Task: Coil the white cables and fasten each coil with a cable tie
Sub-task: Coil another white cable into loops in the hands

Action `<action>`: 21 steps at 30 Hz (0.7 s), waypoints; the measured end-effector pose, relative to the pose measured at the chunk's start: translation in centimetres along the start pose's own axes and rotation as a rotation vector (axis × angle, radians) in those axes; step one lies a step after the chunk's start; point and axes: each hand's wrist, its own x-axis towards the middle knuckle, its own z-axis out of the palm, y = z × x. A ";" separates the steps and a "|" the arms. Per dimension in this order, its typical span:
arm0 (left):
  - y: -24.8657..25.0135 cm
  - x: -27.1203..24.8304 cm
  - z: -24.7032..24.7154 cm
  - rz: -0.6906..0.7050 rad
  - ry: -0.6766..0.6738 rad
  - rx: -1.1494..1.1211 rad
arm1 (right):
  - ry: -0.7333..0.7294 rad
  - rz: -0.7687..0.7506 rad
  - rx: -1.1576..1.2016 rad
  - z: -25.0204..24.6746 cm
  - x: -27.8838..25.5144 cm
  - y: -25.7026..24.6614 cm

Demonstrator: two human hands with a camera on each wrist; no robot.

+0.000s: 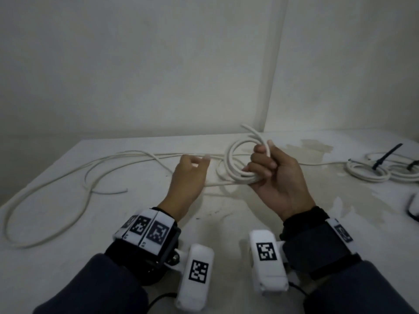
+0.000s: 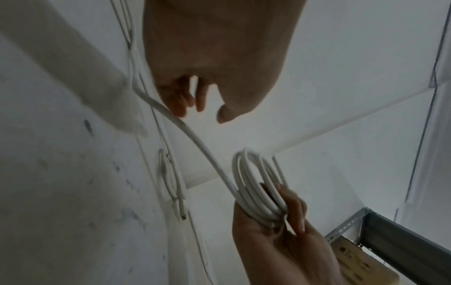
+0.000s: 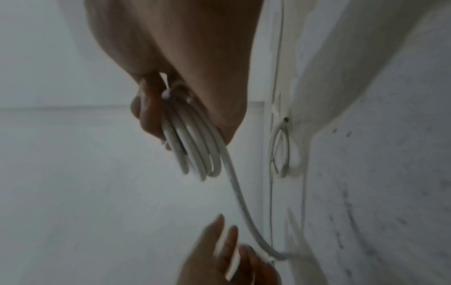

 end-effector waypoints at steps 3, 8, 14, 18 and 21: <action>-0.5 0.6 -1.0 -0.060 0.087 0.229 | 0.036 -0.090 0.165 -0.7 0.1 -0.8; -0.8 0.8 -0.8 -0.410 0.000 -0.479 | 0.032 -0.096 0.211 -0.5 0.1 -0.6; 0.0 0.8 -1.1 -0.230 0.097 -0.700 | 0.077 -0.119 0.089 -1.1 0.5 0.1; 0.8 0.2 -0.6 -0.074 -0.010 -0.501 | 0.128 -0.209 0.151 -1.6 0.4 -0.8; 1.3 -0.1 -0.4 -0.024 -0.045 -0.432 | 0.170 -0.242 0.221 -1.9 0.4 -1.2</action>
